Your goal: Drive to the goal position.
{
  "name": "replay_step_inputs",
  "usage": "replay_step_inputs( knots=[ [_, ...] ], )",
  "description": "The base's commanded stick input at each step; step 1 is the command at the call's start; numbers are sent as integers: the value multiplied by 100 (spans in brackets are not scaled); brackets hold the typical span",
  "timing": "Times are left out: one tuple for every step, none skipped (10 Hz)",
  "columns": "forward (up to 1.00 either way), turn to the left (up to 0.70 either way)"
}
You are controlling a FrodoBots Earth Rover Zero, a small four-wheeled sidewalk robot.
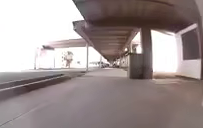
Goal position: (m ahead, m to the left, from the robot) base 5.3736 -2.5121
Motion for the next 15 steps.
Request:
replay_step_inputs(
  knots=[
    [50,0],
    [50,0],
    [50,0],
    [50,0],
    [50,0],
    [50,0],
    [50,0],
    [50,0],
    [50,0],
    [50,0],
    [50,0],
    [50,0],
    [50,0],
    [50,0],
    [50,0]
  ],
)
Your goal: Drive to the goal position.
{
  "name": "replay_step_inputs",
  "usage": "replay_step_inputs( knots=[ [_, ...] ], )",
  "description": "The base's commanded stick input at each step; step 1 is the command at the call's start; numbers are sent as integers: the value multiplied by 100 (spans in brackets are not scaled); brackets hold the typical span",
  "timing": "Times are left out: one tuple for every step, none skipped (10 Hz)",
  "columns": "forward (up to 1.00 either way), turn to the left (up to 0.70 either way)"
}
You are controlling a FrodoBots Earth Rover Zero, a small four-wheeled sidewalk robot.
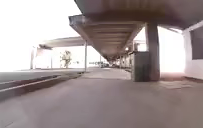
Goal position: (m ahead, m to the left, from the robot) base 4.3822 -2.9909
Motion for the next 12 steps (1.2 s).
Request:
replay_step_inputs(
  knots=[
    [50,0],
    [50,0],
    [50,0],
    [50,0],
    [50,0],
    [50,0],
    [50,0],
    [50,0],
    [50,0],
    [50,0],
    [50,0],
    [50,0]
  ],
)
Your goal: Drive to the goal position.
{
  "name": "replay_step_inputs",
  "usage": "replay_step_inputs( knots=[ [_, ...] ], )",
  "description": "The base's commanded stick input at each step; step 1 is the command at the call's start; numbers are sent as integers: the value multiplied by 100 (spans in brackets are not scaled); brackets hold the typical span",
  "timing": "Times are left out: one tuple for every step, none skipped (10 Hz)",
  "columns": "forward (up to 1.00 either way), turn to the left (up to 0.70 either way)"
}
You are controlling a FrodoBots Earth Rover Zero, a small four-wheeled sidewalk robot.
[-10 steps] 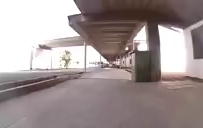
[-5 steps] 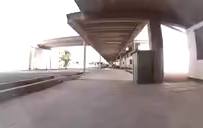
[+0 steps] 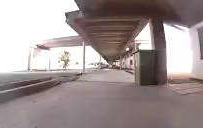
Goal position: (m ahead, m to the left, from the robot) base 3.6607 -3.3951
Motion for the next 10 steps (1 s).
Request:
replay_step_inputs(
  knots=[
    [50,0],
    [50,0],
    [50,0],
    [50,0],
    [50,0],
    [50,0],
    [50,0],
    [50,0],
    [50,0],
    [50,0]
  ],
)
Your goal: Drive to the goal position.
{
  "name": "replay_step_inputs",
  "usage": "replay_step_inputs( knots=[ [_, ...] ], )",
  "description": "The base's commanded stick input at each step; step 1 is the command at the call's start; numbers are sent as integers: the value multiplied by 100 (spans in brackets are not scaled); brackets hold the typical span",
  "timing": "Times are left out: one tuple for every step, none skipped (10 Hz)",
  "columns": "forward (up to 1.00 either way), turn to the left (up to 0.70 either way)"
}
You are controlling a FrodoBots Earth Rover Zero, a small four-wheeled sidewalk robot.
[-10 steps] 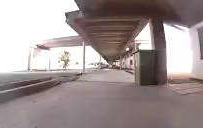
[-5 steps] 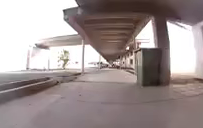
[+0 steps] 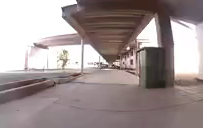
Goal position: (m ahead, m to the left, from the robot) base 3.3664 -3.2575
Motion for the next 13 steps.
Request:
replay_step_inputs(
  knots=[
    [50,0],
    [50,0],
    [50,0],
    [50,0],
    [50,0],
    [50,0],
    [50,0],
    [50,0],
    [50,0],
    [50,0],
    [50,0],
    [50,0],
    [50,0]
  ],
)
